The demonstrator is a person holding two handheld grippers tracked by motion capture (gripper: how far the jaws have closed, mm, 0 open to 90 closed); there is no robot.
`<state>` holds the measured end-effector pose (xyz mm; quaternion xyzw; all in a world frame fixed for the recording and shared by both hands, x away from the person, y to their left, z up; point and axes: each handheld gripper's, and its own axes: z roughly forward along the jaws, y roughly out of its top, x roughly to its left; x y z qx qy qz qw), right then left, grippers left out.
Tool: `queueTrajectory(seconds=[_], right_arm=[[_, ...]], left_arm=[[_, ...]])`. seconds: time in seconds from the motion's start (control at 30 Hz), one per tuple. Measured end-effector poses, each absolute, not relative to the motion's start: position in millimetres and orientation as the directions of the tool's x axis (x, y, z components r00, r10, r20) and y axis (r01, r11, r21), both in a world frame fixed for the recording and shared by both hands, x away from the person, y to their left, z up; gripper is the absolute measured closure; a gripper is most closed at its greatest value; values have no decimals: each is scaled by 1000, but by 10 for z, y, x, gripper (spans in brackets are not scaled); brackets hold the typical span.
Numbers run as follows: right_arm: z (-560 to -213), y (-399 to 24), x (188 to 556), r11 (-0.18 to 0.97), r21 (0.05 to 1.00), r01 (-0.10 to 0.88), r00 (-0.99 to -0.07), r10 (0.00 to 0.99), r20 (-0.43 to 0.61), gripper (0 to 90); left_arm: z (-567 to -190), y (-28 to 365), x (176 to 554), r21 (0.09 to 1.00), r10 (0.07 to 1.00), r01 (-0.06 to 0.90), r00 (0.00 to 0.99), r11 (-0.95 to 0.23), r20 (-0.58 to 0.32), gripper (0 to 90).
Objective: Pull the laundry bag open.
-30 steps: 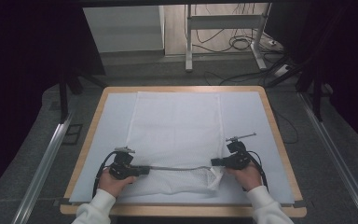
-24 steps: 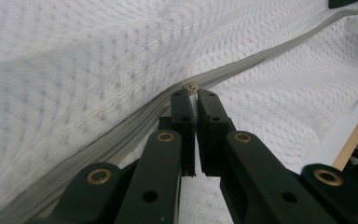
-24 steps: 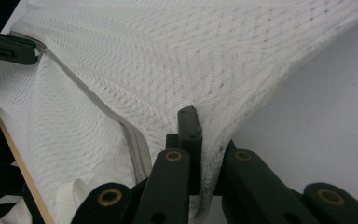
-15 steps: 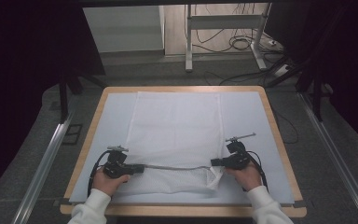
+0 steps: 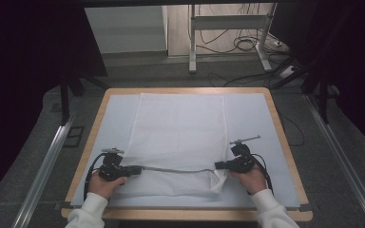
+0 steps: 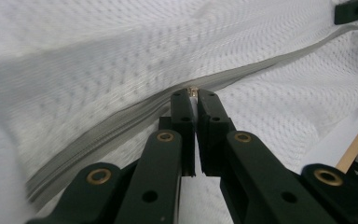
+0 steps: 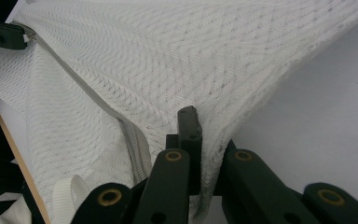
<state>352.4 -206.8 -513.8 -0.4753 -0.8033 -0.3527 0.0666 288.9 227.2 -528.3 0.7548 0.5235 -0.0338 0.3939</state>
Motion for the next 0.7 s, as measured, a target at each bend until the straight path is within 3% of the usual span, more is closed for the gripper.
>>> queueTrajectory(seconds=[0.7], right_arm=[[-5148,-2063,3522,304,502,809,-541,718,438,884]], left_arm=[[-5283,2525,2838,567,780,818,418,-100,-466,871]])
